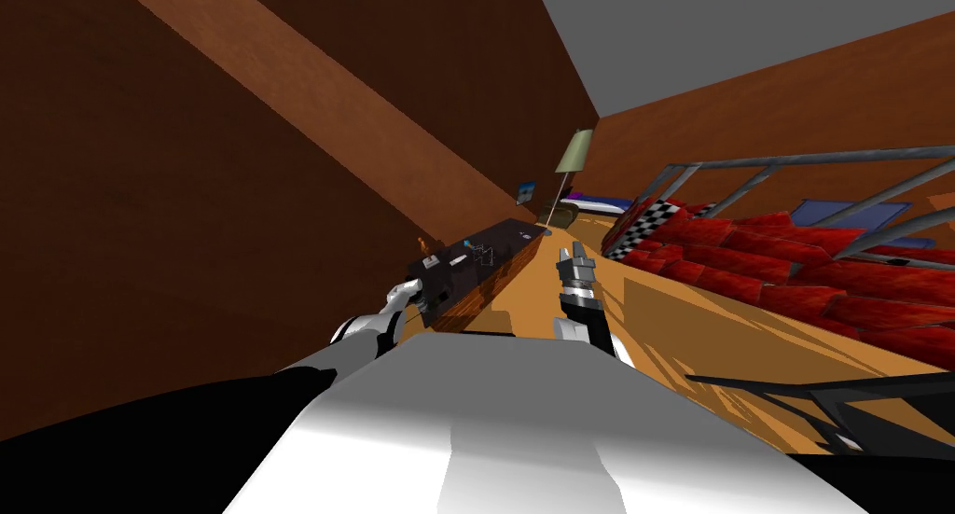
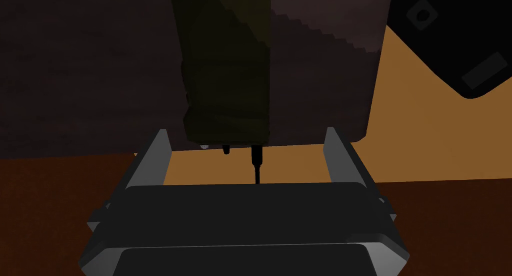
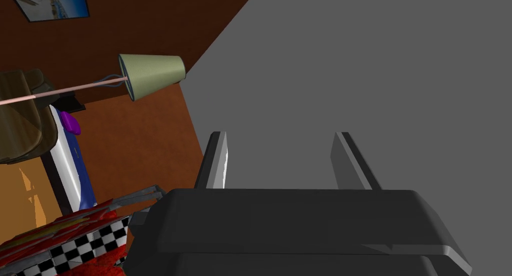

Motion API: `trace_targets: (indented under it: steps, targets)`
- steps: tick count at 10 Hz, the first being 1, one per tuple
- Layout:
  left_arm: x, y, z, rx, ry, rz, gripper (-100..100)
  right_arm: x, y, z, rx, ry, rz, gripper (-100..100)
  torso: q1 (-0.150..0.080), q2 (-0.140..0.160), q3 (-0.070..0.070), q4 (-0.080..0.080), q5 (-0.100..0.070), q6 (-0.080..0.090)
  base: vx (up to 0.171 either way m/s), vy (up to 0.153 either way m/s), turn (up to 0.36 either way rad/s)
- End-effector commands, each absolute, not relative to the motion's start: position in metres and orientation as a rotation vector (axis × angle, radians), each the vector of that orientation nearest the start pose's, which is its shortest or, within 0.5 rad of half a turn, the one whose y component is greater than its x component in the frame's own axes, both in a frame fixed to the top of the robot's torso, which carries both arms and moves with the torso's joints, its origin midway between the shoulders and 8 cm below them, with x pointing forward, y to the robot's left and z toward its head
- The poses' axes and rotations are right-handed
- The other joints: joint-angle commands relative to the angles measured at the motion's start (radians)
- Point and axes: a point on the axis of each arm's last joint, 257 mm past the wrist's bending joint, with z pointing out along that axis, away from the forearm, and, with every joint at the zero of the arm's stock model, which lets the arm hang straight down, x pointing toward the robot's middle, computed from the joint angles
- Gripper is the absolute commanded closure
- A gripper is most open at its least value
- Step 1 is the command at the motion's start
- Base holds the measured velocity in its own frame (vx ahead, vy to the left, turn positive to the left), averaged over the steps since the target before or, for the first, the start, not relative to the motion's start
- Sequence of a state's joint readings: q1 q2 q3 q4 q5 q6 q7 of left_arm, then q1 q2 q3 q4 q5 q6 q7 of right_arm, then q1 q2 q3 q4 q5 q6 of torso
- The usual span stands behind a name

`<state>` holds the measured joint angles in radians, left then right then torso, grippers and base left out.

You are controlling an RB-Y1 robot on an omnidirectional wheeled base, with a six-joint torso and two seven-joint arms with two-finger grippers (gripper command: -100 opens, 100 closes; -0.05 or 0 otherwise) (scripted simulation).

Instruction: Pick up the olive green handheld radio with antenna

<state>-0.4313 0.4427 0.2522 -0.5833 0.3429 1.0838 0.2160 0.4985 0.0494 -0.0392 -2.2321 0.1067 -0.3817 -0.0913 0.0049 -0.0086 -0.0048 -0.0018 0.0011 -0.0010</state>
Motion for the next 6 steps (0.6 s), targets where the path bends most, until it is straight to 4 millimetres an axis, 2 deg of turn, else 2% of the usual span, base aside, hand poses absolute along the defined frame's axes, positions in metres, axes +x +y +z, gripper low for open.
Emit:
trace_targets:
  steps: [1, 3, 4, 5, 6]
  targets:
    - [0.3565, 0.4409, -0.5184, -2.769, 1.386, -0.058, -100, 0.3693, -0.2940, -0.0214, 0.801, 0.712, 1.235, 0, 0.000, 0.000, 0.000, 0.000, 0.000, 0.000, 0.096, 0.065, -0.014]
    - [0.3470, 0.4398, -0.5235, -2.788, 1.383, -0.032, -100, 0.3693, -0.2940, -0.0214, 0.801, 0.711, 1.235, 0, -0.003, 0.005, 0.003, 0.001, -0.001, 0.000, 0.015, 0.011, -0.002]
    - [0.3498, 0.4400, -0.5218, -2.783, 1.384, -0.039, -100, 0.3693, -0.2940, -0.0213, 0.801, 0.711, 1.235, 0, -0.005, 0.007, 0.004, 0.001, -0.001, 0.000, 0.000, 0.000, 0.000]
    - [0.3494, 0.4401, -0.5222, -2.783, 1.384, -0.038, 0, 0.3693, -0.2940, -0.0213, 0.801, 0.711, 1.235, 0, -0.005, 0.008, 0.005, 0.002, -0.001, 0.000, 0.000, 0.000, 0.000]
    - [0.3486, 0.4350, -0.5274, -2.801, 1.347, -0.038, -100, 0.3693, -0.2940, -0.0213, 0.801, 0.711, 1.235, 0, -0.005, 0.008, 0.005, 0.002, -0.001, 0.000, -0.032, 0.050, -0.157]
